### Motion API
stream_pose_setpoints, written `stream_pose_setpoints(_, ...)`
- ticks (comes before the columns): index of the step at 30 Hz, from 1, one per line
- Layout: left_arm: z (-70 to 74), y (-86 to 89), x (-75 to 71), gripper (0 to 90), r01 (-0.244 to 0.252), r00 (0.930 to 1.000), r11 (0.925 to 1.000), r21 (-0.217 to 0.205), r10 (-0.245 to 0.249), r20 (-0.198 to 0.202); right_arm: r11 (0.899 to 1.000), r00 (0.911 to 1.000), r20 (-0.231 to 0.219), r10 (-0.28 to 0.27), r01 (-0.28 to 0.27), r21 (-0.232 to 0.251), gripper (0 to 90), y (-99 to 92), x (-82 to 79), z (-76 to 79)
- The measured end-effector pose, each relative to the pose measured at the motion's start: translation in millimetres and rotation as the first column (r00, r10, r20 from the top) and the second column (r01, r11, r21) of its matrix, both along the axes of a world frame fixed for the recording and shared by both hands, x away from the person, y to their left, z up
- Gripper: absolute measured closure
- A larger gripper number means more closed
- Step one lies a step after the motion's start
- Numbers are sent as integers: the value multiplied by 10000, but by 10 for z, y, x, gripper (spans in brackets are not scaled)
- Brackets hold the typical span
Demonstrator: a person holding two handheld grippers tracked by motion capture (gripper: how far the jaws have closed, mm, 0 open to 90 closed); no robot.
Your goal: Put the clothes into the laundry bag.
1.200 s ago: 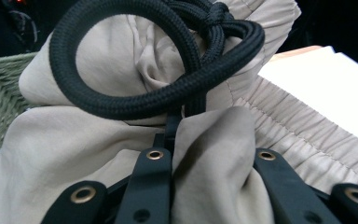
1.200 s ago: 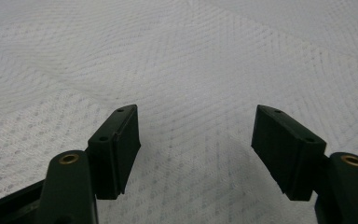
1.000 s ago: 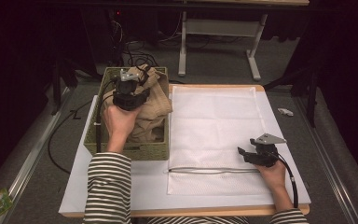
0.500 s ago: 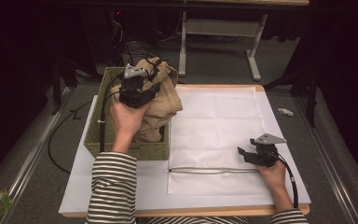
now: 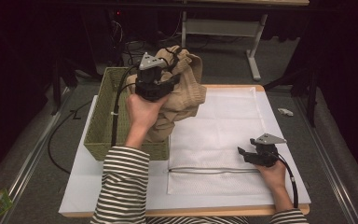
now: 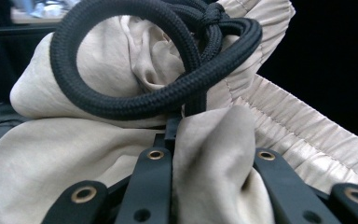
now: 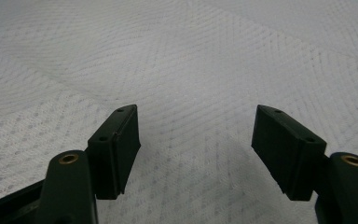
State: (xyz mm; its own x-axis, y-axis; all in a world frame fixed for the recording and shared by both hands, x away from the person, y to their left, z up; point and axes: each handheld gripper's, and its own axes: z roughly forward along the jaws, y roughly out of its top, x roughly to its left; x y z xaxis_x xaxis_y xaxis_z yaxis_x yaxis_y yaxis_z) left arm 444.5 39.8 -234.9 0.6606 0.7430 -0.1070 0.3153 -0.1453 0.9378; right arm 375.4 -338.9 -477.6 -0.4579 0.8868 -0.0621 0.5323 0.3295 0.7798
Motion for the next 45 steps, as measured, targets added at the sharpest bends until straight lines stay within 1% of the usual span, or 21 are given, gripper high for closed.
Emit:
stream_pose_setpoints(4,49,-156,-5,775,289,9996,9996,-19,-289,29,10000,10000,31,-46,46,42,334,-4,-6,2)
stream_pose_setpoints(6,90,-232,-18,775,468,9989,9989,-56,-468,103,9999,10000,53,-80,80,88,345,-9,-7,1)
stream_pose_setpoints(11,199,-429,-57,775,933,9952,9956,-42,-931,309,9998,9999,69,-149,148,134,354,-10,-7,1)
stream_pose_setpoints(12,209,-456,-58,774,986,9946,9951,-2,-985,320,9997,9999,17,-169,169,175,353,-10,-10,3)
stream_pose_setpoints(14,225,-517,-52,775,1010,9944,9948,166,-1014,309,9997,9998,77,-164,163,179,353,-14,-8,3)
stream_pose_setpoints(16,232,-568,-58,774,1098,9934,9938,188,-1103,321,9996,9998,82,-179,177,210,353,-14,-9,3)
stream_pose_setpoints(18,242,-617,-68,774,1257,9915,9920,112,-1260,337,9997,9998,96,-174,172,192,353,-14,-9,2)
stream_pose_setpoints(22,281,-749,-81,774,1554,9871,9877,151,-1559,356,9997,9998,89,-172,171,194,353,-19,-8,4)
stream_pose_setpoints(24,301,-828,-83,774,1677,9849,9853,341,-1689,389,9996,9998,83,-177,175,220,354,-20,-9,5)
stream_pose_setpoints(25,308,-853,-82,774,1641,9851,9855,422,-1660,455,9996,9998,108,-190,188,231,354,-19,-9,3)
stream_pose_setpoints(26,307,-882,-83,774,1736,9838,9843,327,-1748,401,9996,9998,111,-187,185,223,354,-19,-9,3)
stream_pose_setpoints(27,307,-897,-81,774,1795,9828,9833,317,-1806,388,9996,9998,101,-174,172,209,354,-19,-10,4)
stream_pose_setpoints(29,304,-949,-79,775,1918,9807,9811,238,-1926,341,9996,9998,87,-185,183,222,357,-18,-10,6)
stream_pose_setpoints(33,294,-1057,-77,774,2053,9779,9781,357,-2065,333,9995,9998,96,-199,196,260,361,-21,-13,6)
stream_pose_setpoints(36,263,-1091,-62,774,2115,9768,9767,353,-2125,282,9994,9997,137,-225,221,259,366,-27,-12,8)
stream_pose_setpoints(38,217,-1095,-38,773,2075,9779,9775,379,-2083,193,9990,9995,158,-271,265,369,368,-34,-13,8)
stream_pose_setpoints(42,99,-1090,20,772,1930,9812,9803,417,-1931,-24,9989,9994,183,-291,284,385,373,-49,-15,11)
stream_pose_setpoints(45,-54,-1128,57,771,1918,9814,9797,588,-1910,-199,9985,9992,174,-358,351,422,377,-51,-20,12)
